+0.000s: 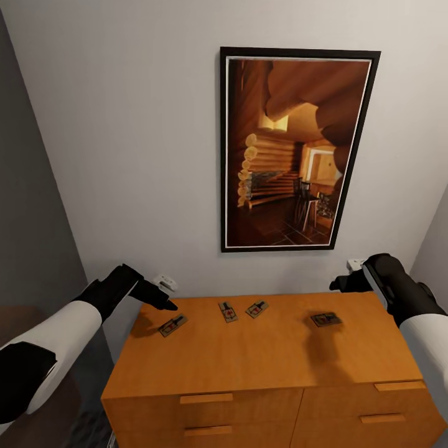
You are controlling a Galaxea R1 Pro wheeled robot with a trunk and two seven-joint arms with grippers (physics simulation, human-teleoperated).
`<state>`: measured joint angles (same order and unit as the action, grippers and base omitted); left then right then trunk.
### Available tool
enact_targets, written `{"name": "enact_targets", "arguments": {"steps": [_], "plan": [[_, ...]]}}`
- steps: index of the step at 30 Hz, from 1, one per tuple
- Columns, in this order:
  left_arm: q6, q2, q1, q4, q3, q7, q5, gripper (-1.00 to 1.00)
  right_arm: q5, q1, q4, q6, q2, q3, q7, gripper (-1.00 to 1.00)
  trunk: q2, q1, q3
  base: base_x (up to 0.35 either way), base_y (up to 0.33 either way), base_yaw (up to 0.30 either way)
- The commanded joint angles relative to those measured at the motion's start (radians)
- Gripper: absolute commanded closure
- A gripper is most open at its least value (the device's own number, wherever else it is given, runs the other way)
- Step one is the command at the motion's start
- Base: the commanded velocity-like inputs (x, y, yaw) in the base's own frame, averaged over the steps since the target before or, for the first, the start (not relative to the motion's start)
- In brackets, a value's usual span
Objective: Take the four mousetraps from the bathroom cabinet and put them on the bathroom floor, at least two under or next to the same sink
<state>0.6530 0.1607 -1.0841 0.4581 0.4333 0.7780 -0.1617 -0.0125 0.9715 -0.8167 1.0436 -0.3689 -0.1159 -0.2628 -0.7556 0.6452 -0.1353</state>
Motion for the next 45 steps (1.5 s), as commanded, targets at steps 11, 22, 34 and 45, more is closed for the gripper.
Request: {"name": "enact_targets", "arguments": {"steps": [11,22,34,45], "plan": [[0.003,0.002,0.0,0.002,0.001,0.012,-0.01,-1.0,-0.001,0.001,0.008,0.004,-0.003,-0.005,-0.003,-1.0,-0.078,0.042,-0.036,0.0,0.0,0.0],[0.002,0.002,0.0,0.001,0.002,0.011,-0.022,-1.0,-0.001,0.002,0.008,0.004,-0.004,-0.005,-0.003,-1.0,-0.155,0.085,-0.071,0.0,0.0,0.0],[0.002,0.001,0.0,0.001,0.002,0.01,-0.05,-1.0,-0.001,0.005,0.008,0.004,-0.005,-0.005,-0.003,-1.0,-0.204,0.111,-0.093,0.0,0.0,0.0],[0.001,0.002,0.0,-0.005,0.002,0.009,-0.051,-1.0,-0.002,0.011,0.008,0.004,-0.005,-0.005,-0.003,-1.0,-0.204,0.111,-0.093,0.0,0.0,0.0]]}}
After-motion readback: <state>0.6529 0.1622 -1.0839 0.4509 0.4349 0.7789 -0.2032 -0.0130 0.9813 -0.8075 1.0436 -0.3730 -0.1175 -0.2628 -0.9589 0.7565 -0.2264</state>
